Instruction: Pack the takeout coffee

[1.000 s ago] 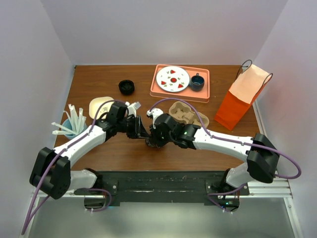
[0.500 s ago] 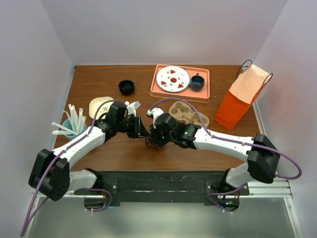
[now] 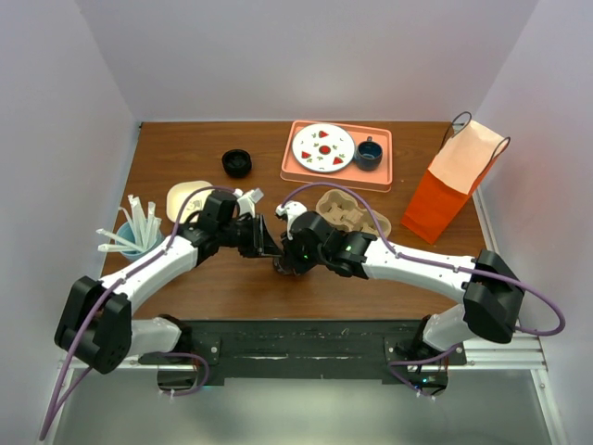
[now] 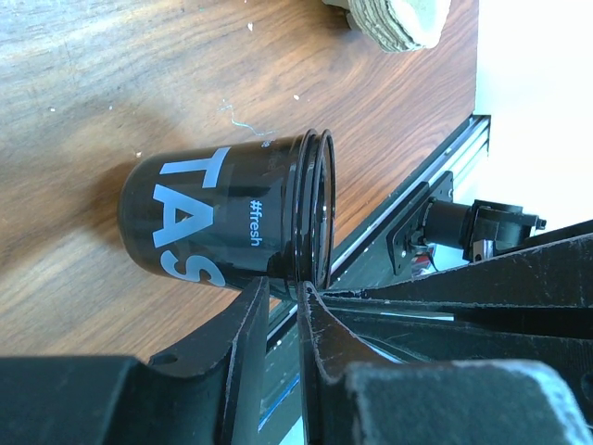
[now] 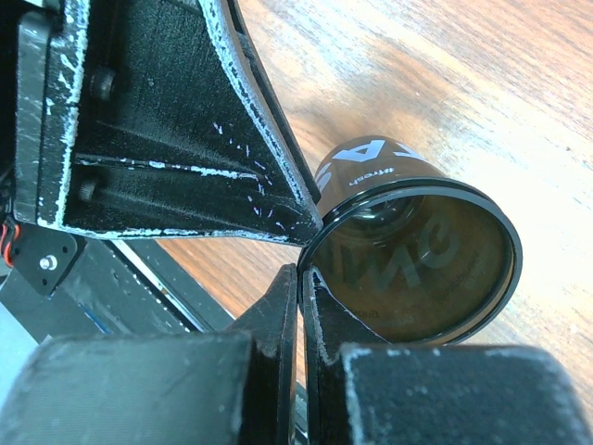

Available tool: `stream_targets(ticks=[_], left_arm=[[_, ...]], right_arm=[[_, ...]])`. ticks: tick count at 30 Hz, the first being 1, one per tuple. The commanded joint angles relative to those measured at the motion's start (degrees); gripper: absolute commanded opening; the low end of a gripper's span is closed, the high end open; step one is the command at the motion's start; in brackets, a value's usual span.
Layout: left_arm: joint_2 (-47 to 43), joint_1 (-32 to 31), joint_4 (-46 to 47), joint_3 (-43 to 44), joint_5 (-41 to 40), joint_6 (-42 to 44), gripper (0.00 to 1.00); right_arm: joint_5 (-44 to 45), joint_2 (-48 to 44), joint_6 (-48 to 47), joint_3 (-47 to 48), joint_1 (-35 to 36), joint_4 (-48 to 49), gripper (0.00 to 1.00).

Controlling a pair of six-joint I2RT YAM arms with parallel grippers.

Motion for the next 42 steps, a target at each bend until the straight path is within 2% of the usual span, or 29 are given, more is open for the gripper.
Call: stream_targets(ticks=[1, 17, 30, 37, 42], left_arm=[[1.2, 0.0, 3.3, -0.7, 0.8, -0.6, 0.24], [3.4, -1.4, 2.0, -2.1, -2.5, 1.8, 0.23], [4.5, -1.4, -0.4, -1.0, -5.3, 3.3, 0.23], [5.2, -1.4, -2.5, 3.7, -7.4, 3.4, 0.23], [4.8, -1.3, -7.3, 8.3, -11.8, 3.8, 0.26]], right_arm=[[-1.5, -1.3, -0.6, 1.4, -0.1, 1.9, 0.0], [0.5, 0.8, -2.1, 4.1, -0.1, -0.1, 0.0], [1.8, 1.7, -5.0, 8.7, -0.2, -6.0, 0.0], [5.2, 3.0, -8.0, 13.0, -0.2, -11.8, 0.0], [6.2, 3.9, -9.4, 14.9, -0.7, -13.9, 0.0]])
